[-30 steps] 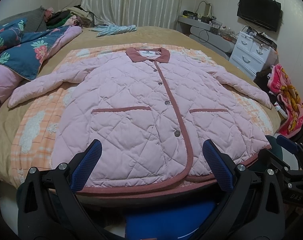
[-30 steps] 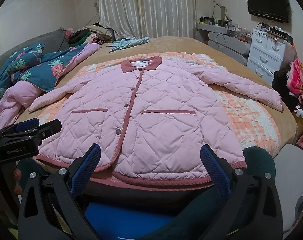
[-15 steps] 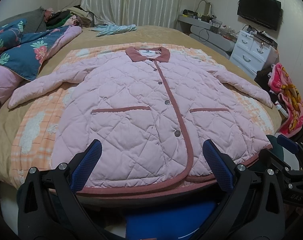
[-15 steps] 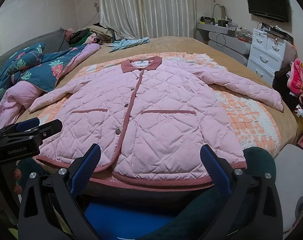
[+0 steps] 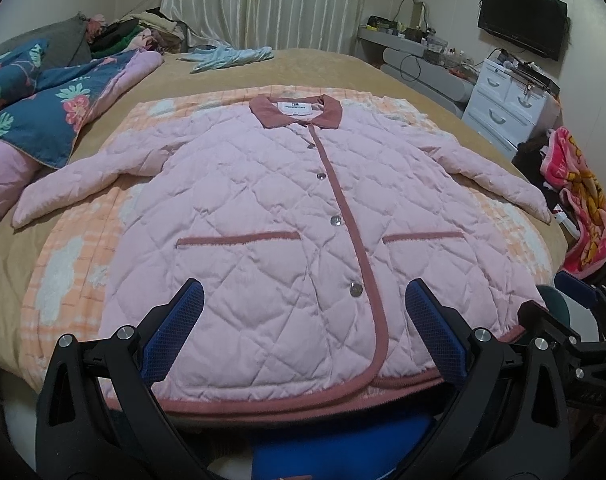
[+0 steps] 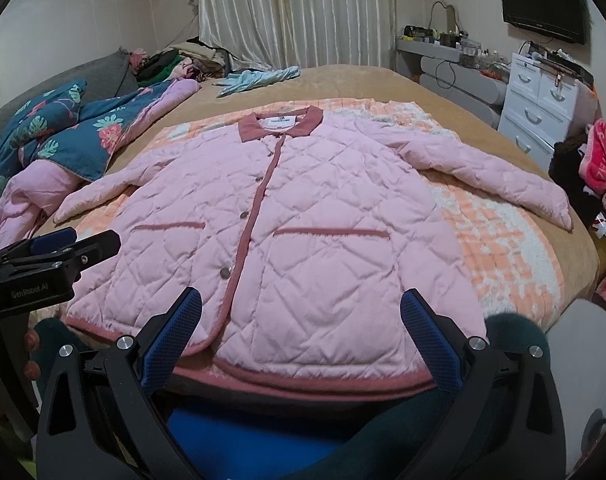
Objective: Fold large clothes
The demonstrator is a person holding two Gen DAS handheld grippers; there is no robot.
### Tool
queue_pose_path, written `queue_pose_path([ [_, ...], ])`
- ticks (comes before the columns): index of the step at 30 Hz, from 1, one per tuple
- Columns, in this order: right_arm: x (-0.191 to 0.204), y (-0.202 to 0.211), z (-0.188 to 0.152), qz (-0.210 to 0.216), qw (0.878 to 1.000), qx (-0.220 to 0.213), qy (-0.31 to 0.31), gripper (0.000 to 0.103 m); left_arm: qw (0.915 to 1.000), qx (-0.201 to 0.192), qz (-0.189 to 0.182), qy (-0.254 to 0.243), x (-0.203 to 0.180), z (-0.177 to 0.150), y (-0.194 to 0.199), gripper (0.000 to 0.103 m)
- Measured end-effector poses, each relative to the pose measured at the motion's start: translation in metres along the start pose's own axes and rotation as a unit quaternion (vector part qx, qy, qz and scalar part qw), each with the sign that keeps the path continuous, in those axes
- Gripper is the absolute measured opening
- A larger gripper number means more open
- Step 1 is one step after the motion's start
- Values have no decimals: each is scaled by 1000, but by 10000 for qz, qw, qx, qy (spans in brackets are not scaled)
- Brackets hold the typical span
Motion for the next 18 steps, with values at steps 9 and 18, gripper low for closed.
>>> queue_pose_path([
  [9,-3,-15,41,157,9999,-51,-47,99,10000,-1,-42,40,2,32,-22,95],
  [18,-14,-39,79,141,9996,-63,-240,99,9999,-4,-117,84,4,65,-45,95],
])
Point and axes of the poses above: each gripper's, at about its wrist camera, not at the fingertips, and y roughly against the way its jaws point, x to its left, z to its top, the point moved 6 cm from there along -y, roughly the way its jaws point, and after that the axes turned 5 degrees about -y, right-handed, at the moved point
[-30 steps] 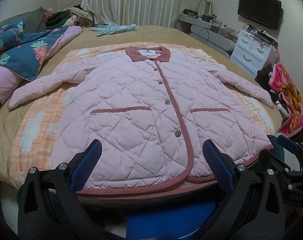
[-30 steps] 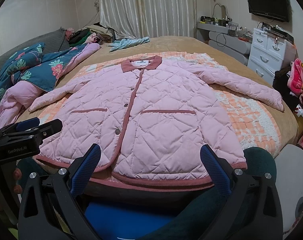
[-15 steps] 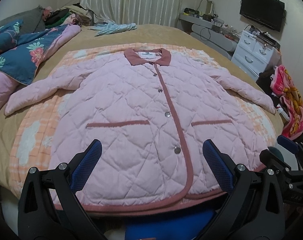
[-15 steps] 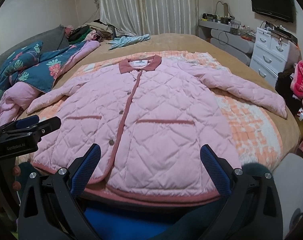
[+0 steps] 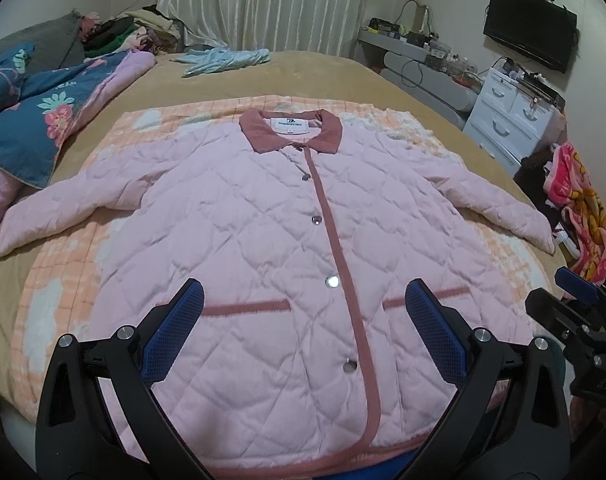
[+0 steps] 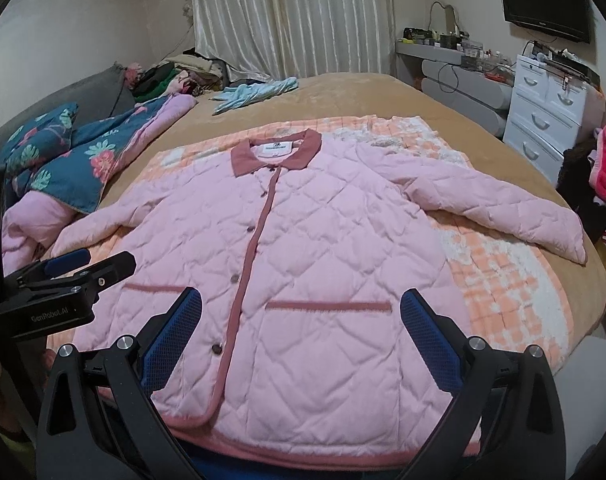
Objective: Fold large clothes
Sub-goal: 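Move the right gripper toward the cuff of the outstretched coat sleeve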
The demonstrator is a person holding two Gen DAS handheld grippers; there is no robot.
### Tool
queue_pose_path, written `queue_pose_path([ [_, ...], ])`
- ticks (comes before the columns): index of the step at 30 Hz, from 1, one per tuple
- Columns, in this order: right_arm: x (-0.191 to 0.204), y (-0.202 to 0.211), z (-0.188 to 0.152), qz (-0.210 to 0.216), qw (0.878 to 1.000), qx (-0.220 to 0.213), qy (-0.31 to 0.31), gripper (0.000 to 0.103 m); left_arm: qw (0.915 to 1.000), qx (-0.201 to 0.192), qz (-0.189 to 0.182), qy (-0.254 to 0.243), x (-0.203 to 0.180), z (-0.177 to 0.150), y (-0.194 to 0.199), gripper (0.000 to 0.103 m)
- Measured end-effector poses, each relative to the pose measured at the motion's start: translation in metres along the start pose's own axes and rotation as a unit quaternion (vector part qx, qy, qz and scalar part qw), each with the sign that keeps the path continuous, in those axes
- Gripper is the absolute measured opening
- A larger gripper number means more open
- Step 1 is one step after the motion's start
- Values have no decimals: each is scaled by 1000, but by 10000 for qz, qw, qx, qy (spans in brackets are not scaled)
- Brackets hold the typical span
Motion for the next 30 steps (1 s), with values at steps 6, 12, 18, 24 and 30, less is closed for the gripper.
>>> queue_pose_path([
  [6,-17,-13,31,-44,9995,-67,-300,99,10000,-1,-35,17,-1,23,-16,95],
  [12,-40,-20,59,-165,9976,-225,-640,99,9999,-7,-105,33,-7,49,-30,95],
  [18,-58,-31,81,-236,9959,-308,-817,99,9999,-18,-107,22,-14,74,-46,95],
  [24,-87,-41,110,-428,9905,-515,-1205,99,9999,43,-134,38,-21,94,-68,95],
  [30,-121,-50,144,-741,9813,-840,-1566,99,9997,108,-193,86,-32,111,-90,95],
])
Point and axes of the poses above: each gripper's, at about its wrist camera, not at the fingertips, and y roughly against the way its jaws point, x to its left, z to its top, the point moved 6 cm from there along -y, roughly the way its jaws point, and after that the axes turned 5 degrees about -y, right-handed, at the moved point
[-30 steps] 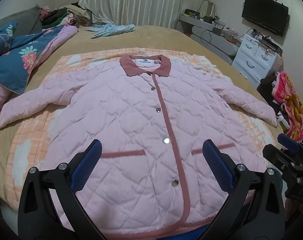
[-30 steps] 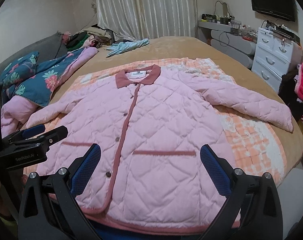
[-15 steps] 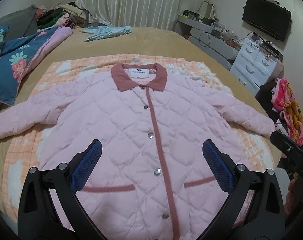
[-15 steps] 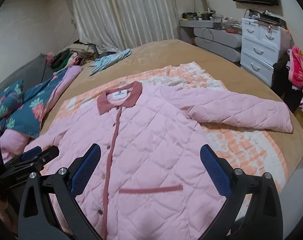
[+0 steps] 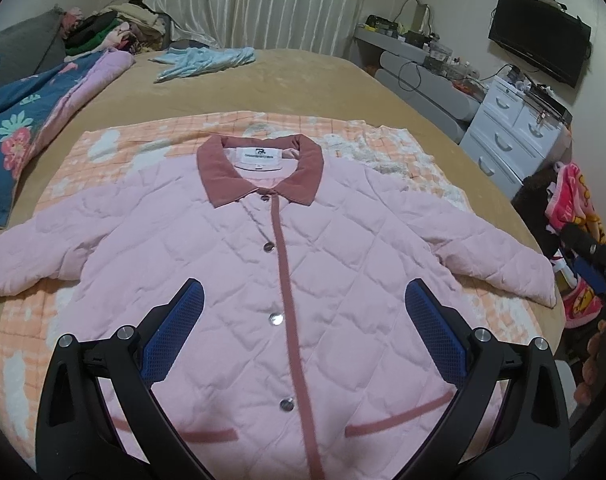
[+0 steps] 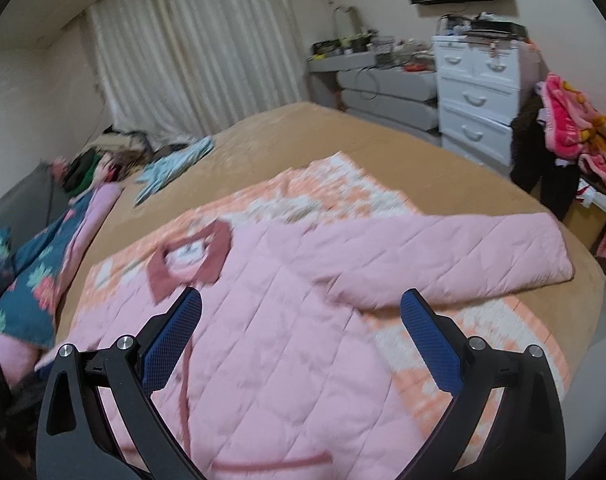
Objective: Fold large clothes
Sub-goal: 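Move the right gripper toward the cuff of the outstretched coat sleeve, then grasp the sleeve cuff with the right gripper and lift it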
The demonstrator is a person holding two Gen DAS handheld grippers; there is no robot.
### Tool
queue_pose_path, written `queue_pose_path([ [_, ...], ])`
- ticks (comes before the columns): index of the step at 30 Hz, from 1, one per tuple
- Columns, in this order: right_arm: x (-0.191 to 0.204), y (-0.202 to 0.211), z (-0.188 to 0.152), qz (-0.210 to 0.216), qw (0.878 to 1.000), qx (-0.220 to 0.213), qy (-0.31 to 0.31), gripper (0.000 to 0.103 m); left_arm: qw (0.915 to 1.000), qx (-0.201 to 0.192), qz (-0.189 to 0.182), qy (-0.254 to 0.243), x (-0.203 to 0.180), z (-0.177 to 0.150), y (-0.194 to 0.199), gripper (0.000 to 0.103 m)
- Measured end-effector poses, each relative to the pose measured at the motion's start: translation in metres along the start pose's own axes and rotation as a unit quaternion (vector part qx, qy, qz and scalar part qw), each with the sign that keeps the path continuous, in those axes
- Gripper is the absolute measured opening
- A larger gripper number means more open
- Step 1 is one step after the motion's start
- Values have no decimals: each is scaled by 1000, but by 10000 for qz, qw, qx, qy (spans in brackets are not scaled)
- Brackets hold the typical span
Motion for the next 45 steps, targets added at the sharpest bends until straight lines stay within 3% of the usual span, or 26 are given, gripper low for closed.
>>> queue_pose_path([
  [9,-36,-28,40,-356,9978,-296,-473,99,9999,60,-156,-36,-21,23,-33,95],
  [20,-126,-68,34,-1171,9853,-252,-1216,99,9996,184,-60,-223,-40,26,-78,95],
  [31,-218,-81,23,-1876,9618,-243,-1981,99,9985,426,-61,-341,-59,19,-122,95],
  [45,-301,-107,6,-2135,9315,63,-2943,99,9975,597,18,-387,-74,25,-159,95],
])
Point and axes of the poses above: each gripper's, at about its wrist camera, not at the fingertips, and y roughly against the way its jaws point, x to its left, z to its top, the point moved 6 cm from there along -y, roughly the way its jaws point, and after that the axes turned 5 degrees about -y, right-handed, at the moved point
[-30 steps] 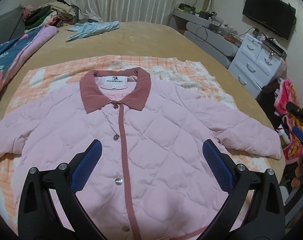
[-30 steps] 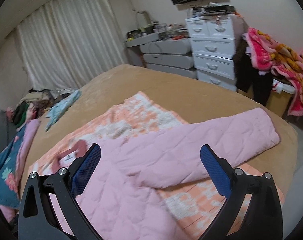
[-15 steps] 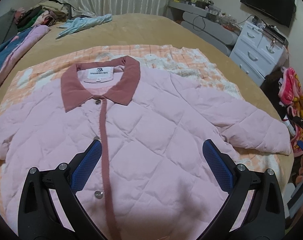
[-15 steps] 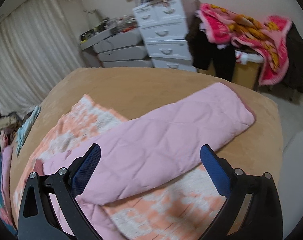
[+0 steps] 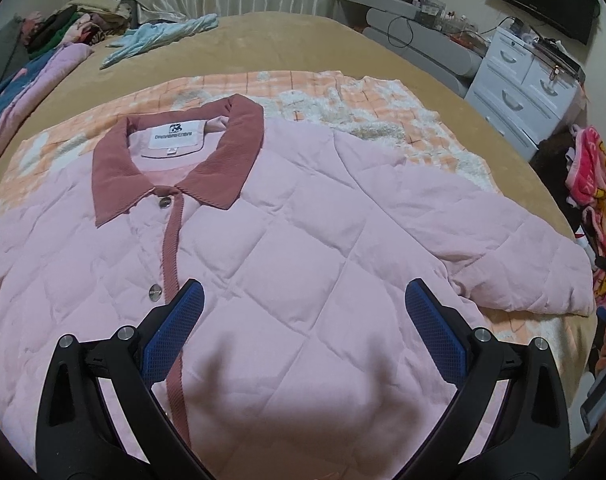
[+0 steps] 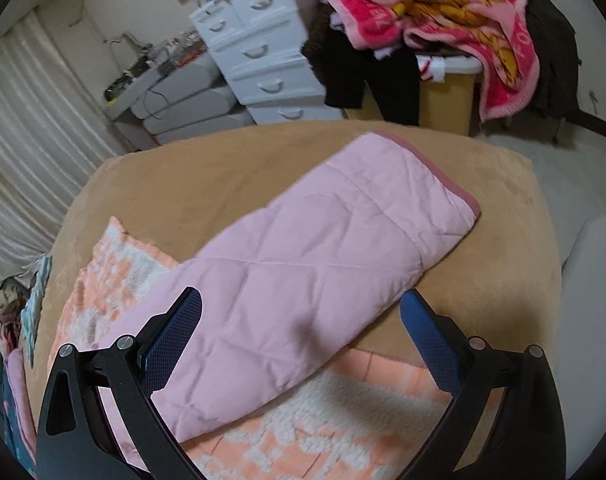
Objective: Fold large clothes
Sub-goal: 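Grasp the sleeve cuff with the right gripper and lift it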
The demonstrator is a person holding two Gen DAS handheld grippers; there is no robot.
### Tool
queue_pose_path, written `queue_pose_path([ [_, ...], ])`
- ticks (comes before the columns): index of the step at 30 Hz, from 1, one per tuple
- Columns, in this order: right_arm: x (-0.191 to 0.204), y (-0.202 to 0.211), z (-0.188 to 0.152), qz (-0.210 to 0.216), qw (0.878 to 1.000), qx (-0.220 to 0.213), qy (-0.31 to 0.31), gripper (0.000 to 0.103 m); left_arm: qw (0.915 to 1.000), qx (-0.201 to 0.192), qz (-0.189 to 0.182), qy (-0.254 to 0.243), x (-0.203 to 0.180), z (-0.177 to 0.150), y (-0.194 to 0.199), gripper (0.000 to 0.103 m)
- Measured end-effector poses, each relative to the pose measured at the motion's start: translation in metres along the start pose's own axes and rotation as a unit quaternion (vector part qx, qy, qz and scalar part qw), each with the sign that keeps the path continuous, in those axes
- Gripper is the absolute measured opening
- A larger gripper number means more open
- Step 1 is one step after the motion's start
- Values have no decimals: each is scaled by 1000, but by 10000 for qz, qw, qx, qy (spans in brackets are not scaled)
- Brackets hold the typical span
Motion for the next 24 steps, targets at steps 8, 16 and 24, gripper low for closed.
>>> queue_pose_path([
  [8,-21,-34,2,-149,9981,268,-528,99,10000,19,45,36,0,4,-7,95],
  [16,-36,-66,-1,-196,9945,459,-924,99,9999,19,90,75,8,7,-10,95],
  [24,-37,-71,17,183,9951,167,-955,41,9997,8,121,220,34,7,-3,95],
])
Point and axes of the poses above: each gripper's, at about its wrist camera, not at the fingertips, and y roughly against the way its jaws point, x to its left, z to its top, the point moved 6 cm from there along -y, roughly the way its jaws point, and after that the axes turned 5 degrees about -y, right-handed, at the moved point
